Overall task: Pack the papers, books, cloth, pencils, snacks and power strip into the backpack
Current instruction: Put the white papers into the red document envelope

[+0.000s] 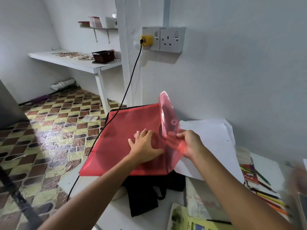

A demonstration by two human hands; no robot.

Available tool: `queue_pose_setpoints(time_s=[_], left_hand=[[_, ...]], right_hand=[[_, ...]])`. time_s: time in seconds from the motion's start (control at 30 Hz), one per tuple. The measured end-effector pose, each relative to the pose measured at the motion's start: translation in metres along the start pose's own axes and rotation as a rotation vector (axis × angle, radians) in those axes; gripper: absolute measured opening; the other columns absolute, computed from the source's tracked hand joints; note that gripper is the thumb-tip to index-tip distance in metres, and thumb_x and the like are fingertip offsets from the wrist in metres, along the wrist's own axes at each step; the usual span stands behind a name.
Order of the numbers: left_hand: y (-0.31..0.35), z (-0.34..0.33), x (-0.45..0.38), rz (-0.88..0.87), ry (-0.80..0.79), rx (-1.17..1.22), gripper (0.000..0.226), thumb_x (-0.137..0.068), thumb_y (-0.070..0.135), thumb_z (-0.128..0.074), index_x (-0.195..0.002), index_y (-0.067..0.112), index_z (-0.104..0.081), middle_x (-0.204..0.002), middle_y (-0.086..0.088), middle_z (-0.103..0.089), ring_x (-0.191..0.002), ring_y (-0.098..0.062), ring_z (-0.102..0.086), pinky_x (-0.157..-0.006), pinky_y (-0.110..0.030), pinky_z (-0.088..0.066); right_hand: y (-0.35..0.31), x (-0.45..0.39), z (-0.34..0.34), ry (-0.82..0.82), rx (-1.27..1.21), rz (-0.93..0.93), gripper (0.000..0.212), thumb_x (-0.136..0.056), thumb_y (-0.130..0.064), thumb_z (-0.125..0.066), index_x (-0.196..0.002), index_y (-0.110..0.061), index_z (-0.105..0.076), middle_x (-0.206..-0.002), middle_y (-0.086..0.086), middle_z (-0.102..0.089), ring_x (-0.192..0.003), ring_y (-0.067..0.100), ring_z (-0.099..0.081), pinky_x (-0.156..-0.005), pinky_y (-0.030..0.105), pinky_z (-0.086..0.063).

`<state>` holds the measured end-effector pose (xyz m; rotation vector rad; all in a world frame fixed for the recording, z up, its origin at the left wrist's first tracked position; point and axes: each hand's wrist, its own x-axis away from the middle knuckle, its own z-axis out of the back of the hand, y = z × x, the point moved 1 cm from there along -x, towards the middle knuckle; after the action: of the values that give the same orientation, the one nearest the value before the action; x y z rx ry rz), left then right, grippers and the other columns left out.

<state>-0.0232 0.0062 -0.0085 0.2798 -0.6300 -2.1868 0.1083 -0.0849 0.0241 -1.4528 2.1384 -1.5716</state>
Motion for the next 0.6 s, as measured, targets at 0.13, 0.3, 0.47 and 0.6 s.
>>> queue_pose_setpoints(time_s=[0.13, 0.3, 0.47, 0.6], left_hand=[[-0.004, 0.000, -0.002, -0.029, 0.029, 0.007, 0.066, -0.078, 0.061, -0.062, -0.132, 0.028, -0.044, -0.149, 0.001, -0.034, -0.143, -0.026, -0.019, -0.112, -0.064, -0.011], [-0.007, 0.001, 0.000, -0.061, 0.117, 0.112, 0.048, -0.076, 0.050, -0.063, -0.116, 0.023, -0.058, -0.127, 0.001, -0.056, -0.123, -0.023, -0.046, -0.106, -0.056, -0.031], [0.002, 0.024, 0.001, -0.089, 0.244, 0.222, 0.066, -0.057, 0.079, -0.047, -0.097, 0.029, -0.062, -0.108, 0.003, -0.063, -0.109, -0.024, -0.053, -0.096, -0.044, -0.043], [0.019, 0.041, 0.012, -0.025, 0.096, 0.228, 0.090, -0.041, 0.090, -0.052, -0.110, 0.033, -0.052, -0.109, 0.008, -0.057, -0.109, -0.020, -0.051, -0.100, -0.047, -0.040]], right_hand=[[-0.010, 0.001, -0.002, 0.001, 0.503, 0.047, 0.016, -0.080, 0.008, -0.053, -0.086, -0.006, -0.058, -0.077, 0.014, -0.056, -0.066, 0.027, -0.058, -0.059, 0.034, -0.053], [-0.008, 0.005, 0.000, -0.136, 0.296, -0.133, 0.014, -0.070, -0.003, -0.053, -0.082, -0.005, -0.061, -0.077, 0.012, -0.060, -0.064, 0.027, -0.059, -0.069, 0.036, -0.052], [-0.011, 0.003, 0.005, -0.187, -0.156, -0.125, 0.039, -0.050, -0.004, -0.060, -0.089, 0.001, -0.067, -0.101, 0.020, -0.066, -0.097, 0.036, -0.060, -0.098, 0.043, -0.043], [-0.014, 0.013, -0.003, -0.315, -0.389, -0.091, 0.037, -0.075, -0.012, -0.040, -0.058, 0.006, -0.067, -0.093, 0.030, -0.066, -0.098, 0.041, -0.059, -0.104, 0.049, -0.036]])
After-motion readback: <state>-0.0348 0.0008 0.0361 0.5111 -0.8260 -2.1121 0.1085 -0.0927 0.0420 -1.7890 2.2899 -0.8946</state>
